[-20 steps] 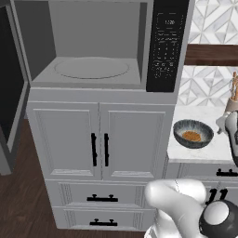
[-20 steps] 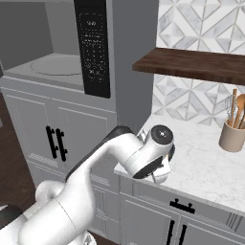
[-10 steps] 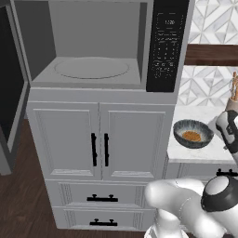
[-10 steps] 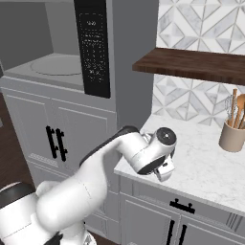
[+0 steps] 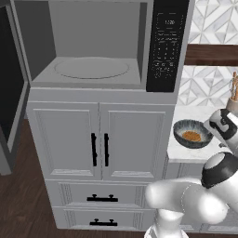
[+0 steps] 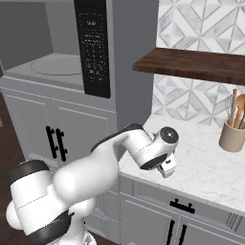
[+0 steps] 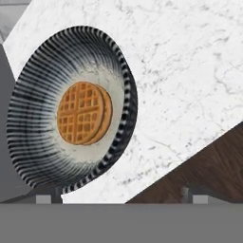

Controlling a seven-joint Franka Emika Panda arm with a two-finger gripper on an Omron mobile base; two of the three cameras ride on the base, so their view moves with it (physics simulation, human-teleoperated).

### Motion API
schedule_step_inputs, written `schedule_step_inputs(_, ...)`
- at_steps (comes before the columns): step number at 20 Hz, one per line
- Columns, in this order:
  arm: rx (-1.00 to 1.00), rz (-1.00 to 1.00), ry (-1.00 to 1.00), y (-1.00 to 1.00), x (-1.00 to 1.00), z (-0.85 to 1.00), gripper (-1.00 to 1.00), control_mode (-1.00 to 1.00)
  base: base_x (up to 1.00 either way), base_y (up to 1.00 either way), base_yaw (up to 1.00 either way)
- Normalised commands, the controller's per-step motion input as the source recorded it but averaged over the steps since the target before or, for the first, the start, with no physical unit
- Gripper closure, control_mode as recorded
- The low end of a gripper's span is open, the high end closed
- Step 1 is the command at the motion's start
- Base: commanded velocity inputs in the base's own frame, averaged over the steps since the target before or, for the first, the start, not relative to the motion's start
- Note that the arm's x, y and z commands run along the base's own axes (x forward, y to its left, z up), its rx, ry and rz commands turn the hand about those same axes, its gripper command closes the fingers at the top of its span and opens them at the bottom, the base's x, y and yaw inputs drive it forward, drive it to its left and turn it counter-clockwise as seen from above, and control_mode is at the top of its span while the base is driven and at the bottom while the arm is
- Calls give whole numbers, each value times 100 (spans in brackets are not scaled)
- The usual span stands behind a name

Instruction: Open the microwave, place the bowl with waffle inside the microwave, then close the microwave door and turn it on.

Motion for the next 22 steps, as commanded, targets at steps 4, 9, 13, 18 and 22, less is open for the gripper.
schedule_step_inputs(4,0,0,2,-20,29,-20,-100,-100,0,0,0)
schedule_step_inputs(9,0,0,2,-12,21,-26,-100,-100,0,0,0)
schedule_step_inputs(13,0,0,0,-14,15,-25,-100,-100,0,0,0)
schedule_step_inputs(18,0,0,0,-6,6,-20,-100,-100,0,0,0)
schedule_step_inputs(22,0,0,0,0,9,-10,-100,-100,0,0,0)
